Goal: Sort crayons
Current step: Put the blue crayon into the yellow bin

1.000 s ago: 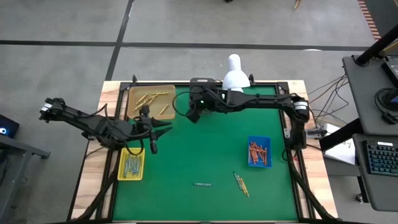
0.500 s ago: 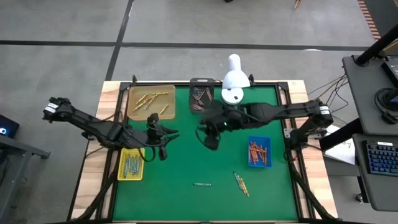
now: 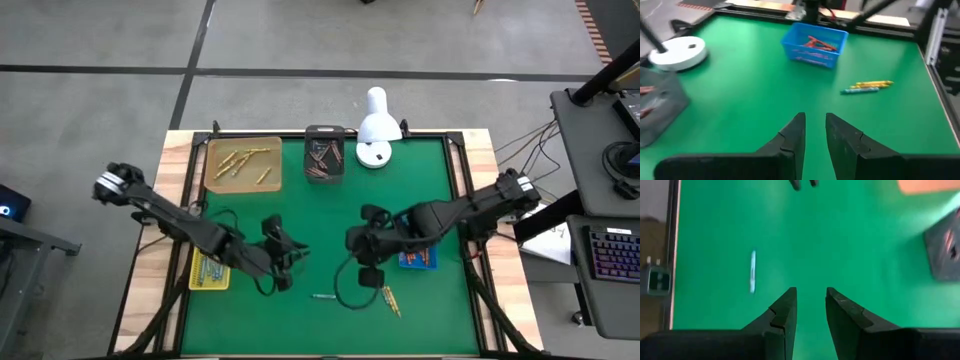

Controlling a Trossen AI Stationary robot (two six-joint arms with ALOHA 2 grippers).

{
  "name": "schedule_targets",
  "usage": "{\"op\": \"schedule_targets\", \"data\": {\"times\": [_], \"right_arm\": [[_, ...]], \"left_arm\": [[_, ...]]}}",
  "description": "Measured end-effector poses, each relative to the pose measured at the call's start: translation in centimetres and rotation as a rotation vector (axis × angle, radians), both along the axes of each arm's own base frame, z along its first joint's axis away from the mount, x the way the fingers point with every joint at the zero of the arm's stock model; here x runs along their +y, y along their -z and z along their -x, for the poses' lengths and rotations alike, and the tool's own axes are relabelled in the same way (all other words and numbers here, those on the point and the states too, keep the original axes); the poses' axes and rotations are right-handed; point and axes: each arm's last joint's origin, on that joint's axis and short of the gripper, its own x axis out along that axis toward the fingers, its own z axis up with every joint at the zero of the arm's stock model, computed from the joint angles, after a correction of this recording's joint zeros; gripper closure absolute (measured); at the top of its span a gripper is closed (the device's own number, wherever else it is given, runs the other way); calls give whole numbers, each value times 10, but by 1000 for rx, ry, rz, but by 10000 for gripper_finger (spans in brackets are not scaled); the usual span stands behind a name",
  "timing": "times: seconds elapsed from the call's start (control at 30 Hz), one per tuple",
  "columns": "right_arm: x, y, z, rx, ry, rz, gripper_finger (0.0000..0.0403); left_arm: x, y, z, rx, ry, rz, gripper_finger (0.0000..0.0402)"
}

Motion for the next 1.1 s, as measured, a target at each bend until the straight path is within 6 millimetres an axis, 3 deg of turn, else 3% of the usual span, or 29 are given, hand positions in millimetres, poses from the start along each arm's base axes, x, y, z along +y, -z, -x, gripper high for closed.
{"op": "schedule_targets", "data": {"times": [0.37,0.63,0.9,1.1], "right_arm": [[37,6,25,103,-33,-11,318],[73,17,45,122,-131,0,316],[109,40,67,119,-187,-21,326],[128,50,81,61,-172,-18,327]], "left_arm": [[-64,38,-49,228,126,-141,343],[-99,67,-71,283,168,-168,318],[-113,99,-85,347,200,-168,258],[-113,118,-85,392,189,-189,242]]}}
